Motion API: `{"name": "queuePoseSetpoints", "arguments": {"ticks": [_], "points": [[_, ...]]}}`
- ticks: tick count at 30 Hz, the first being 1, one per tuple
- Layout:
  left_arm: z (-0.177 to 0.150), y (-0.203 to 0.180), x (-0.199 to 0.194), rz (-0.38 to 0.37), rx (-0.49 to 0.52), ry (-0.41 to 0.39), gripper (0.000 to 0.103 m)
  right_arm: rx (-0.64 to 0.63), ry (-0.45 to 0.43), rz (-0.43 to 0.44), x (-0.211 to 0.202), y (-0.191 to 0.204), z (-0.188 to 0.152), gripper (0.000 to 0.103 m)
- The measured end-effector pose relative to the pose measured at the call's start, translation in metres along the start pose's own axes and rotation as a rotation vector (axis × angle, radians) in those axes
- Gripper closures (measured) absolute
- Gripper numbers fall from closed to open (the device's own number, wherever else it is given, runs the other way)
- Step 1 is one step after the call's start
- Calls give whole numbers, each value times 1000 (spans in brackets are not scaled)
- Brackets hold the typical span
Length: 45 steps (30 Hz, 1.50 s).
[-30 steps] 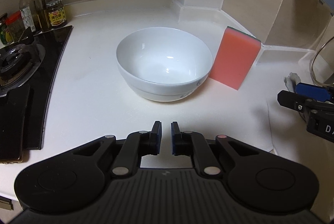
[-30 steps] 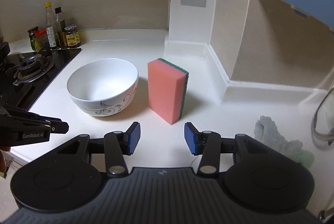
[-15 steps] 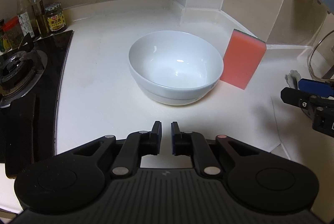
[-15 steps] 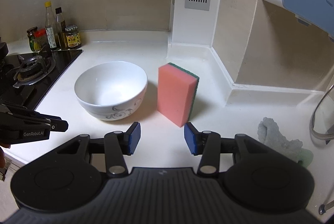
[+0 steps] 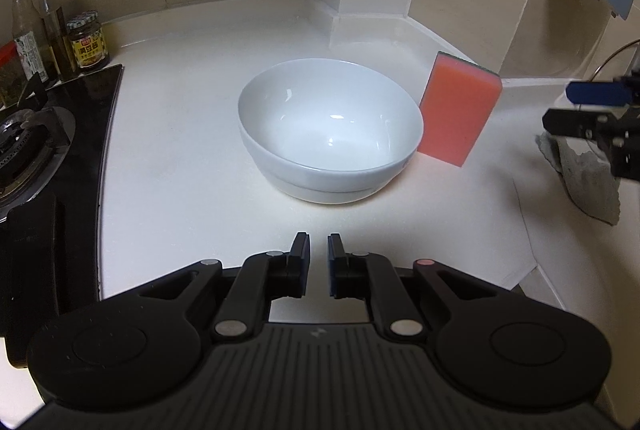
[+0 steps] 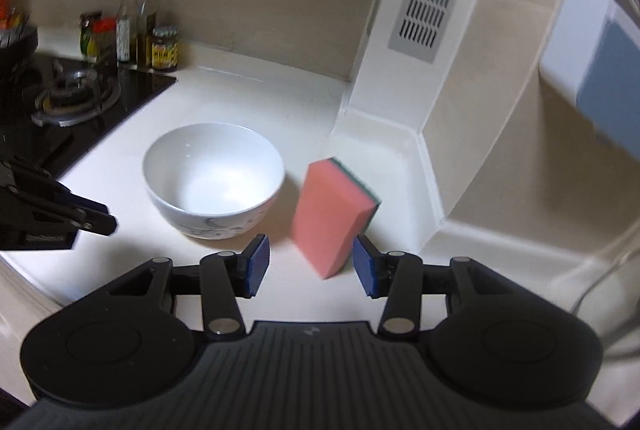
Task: Clean bowl
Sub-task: 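Move the right gripper to the pink sponge and close on it, then lift the sponge with the right gripper while the left gripper grasps the bowl rim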
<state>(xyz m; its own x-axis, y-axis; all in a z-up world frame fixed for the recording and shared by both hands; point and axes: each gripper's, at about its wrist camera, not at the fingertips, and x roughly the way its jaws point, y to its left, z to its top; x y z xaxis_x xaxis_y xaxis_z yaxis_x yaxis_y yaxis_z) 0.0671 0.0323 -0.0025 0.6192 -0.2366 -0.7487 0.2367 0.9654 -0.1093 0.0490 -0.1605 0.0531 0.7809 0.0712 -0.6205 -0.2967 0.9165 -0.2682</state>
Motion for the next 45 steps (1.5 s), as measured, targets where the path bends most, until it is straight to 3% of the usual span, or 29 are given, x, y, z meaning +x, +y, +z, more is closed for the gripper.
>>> {"name": "queuePoseSetpoints", "arguments": {"ticks": [6,12,17,24,31,35,38,40,45], "points": [[18,-2,3,40,-17,-35,94,-104,27,84,30,-28,26,62],[27,5,4,87,-101,-38,94,-204,55,180,72,-51,47,62],[28,12,-1,118,-162,-38,94,-235,128,289,104,-58,50,62],[29,29,-5,116,-220,-13,94,-241,158,324,124,-57,46,66],[42,56,1,29,-297,-24,94,-232,155,273,121,-50,43,72],[53,67,10,-55,-331,-7,94,-164,28,147,94,-54,48,73],[63,73,21,-90,-331,23,94,-117,-83,160,65,-52,57,73],[68,75,27,-73,-326,45,94,-111,-130,175,53,-41,63,73],[73,81,40,-80,-323,96,94,-165,-168,208,50,-5,71,73]]}}
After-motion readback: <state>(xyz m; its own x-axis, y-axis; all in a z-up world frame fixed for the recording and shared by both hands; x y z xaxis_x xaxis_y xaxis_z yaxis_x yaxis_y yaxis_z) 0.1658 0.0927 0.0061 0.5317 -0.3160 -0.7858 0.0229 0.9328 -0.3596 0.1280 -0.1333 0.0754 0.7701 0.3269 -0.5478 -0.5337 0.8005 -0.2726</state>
